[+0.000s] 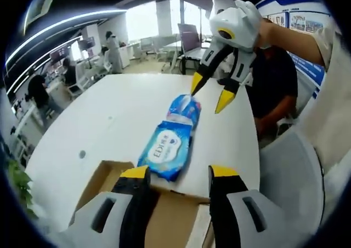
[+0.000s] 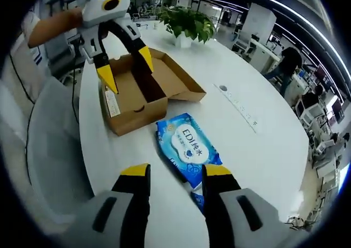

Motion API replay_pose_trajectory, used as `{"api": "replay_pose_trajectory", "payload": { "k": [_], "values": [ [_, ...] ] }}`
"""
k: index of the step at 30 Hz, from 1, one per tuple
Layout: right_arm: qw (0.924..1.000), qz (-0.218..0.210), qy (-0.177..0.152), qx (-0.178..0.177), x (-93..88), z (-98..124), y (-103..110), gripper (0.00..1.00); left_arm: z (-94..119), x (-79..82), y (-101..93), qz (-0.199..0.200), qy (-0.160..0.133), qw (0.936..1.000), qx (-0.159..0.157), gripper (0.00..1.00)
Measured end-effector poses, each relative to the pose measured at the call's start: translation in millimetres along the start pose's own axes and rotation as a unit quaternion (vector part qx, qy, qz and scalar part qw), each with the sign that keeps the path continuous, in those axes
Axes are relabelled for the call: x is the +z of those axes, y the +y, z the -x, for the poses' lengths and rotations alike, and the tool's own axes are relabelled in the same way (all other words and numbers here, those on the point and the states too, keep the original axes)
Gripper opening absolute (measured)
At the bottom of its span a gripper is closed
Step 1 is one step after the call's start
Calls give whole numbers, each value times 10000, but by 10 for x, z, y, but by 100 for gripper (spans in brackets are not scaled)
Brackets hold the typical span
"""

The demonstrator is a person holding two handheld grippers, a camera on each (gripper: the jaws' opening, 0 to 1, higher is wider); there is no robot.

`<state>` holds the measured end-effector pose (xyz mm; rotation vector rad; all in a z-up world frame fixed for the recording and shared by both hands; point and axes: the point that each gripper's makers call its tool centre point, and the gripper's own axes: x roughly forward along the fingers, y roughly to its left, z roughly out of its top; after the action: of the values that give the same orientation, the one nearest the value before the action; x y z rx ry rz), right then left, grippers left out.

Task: Operate the shoe box by opening the lid, removing the specified soft item, and placing it in the target area until the item is outside and the box remains undamaged.

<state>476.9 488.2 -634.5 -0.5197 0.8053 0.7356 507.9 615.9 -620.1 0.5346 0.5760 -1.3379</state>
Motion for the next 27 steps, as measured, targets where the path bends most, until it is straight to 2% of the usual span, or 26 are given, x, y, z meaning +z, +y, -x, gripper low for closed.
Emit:
{"api": "replay_pose_trajectory", "payload": {
  "k": [10, 14, 27],
  "values": [
    [9986, 312, -40, 422, 196, -237, 356, 34, 233, -415, 40, 178, 192, 9995, 163, 41],
    [9970, 447, -60, 628, 286, -350, 504, 35, 365, -534, 76, 310, 156, 9990, 285, 42],
    [9900, 807, -150, 1148, 555, -640, 823, 36, 858, -1128, 217, 879, 186, 9913, 964, 42]
  ]
}}
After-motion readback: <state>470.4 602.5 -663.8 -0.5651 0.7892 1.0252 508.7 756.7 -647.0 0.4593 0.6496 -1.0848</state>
